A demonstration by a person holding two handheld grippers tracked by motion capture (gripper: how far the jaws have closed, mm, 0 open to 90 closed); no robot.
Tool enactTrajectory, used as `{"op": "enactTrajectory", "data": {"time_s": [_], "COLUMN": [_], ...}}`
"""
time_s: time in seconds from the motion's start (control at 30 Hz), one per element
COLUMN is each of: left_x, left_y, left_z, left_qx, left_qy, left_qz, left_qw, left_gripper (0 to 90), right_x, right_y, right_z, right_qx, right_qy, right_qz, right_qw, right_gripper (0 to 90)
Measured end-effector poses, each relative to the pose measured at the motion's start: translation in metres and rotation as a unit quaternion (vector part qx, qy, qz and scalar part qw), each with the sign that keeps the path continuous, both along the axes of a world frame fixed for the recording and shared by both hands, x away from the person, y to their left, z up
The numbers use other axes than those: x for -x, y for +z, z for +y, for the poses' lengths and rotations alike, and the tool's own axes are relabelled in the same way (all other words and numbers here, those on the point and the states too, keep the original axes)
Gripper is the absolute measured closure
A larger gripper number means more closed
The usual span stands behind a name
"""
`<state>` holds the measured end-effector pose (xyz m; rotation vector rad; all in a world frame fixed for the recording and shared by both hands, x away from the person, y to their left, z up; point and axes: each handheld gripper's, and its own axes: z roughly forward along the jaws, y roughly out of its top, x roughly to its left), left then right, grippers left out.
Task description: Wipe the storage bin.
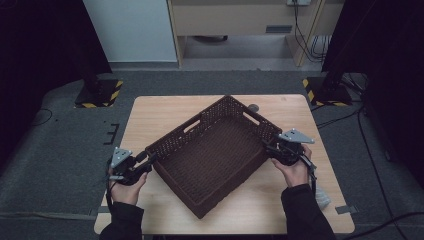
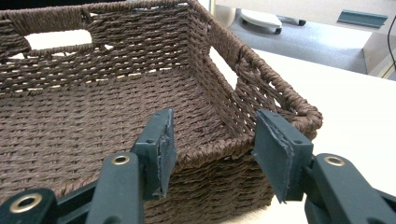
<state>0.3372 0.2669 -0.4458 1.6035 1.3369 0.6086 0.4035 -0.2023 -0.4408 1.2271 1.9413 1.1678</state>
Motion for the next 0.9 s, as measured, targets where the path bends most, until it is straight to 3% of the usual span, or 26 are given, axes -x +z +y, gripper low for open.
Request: {"op": "enactTrajectory", "data": {"time_s": [0.07,0.37,0.53,0.63,0.8,0.9], "left_x": [-0.002,-0.015,-0.015,-0.010,-0.006,-0.009], "left_y": [-0.001,-0.004,-0.004,-0.002,-0.003,-0.004], "left_z": [-0.002,0.001,0.001,-0.003,-0.012,-0.011], "left_qx": [-0.011,-0.004,-0.003,0.004,-0.011,-0.009], "left_qy": [0.005,0.012,0.012,0.003,-0.004,-0.002], "left_qz": [-0.006,-0.010,-0.012,-0.008,-0.001,-0.003], "left_qw": [0.9999,0.9999,0.9999,1.0000,0.9999,1.0000], "left_gripper": [54.6,56.9,56.5,51.6,47.6,46.9], "right_x": [-0.001,-0.014,-0.022,-0.024,-0.024,-0.021], "right_y": [0.004,0.007,0.000,-0.003,-0.003,-0.002], "right_z": [-0.002,-0.022,-0.026,-0.025,-0.026,-0.028], "right_qx": [0.002,-0.002,0.005,0.012,0.012,0.009], "right_qy": [0.005,-0.026,-0.031,-0.029,-0.025,-0.020], "right_qz": [0.005,-0.024,-0.007,0.000,0.004,0.010], "right_qw": [1.0000,0.9994,0.9995,0.9995,0.9996,0.9997], "right_gripper": [47.3,42.5,42.2,42.8,44.0,44.0]}}
